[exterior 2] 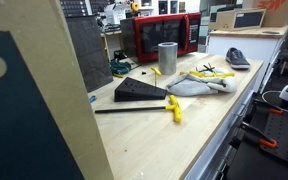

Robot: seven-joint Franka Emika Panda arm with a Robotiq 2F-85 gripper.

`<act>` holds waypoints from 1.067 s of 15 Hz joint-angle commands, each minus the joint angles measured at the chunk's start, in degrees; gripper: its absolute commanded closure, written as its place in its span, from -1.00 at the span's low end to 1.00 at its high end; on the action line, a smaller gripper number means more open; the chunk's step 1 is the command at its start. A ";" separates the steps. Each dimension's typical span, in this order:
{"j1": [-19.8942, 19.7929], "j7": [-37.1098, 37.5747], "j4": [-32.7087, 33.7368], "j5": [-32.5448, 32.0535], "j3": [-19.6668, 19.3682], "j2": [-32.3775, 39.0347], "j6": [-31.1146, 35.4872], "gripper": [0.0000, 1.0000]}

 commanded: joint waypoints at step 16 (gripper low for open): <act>-7.06 23.84 -15.88 -7.00 13.31 9.41 10.14 -1.00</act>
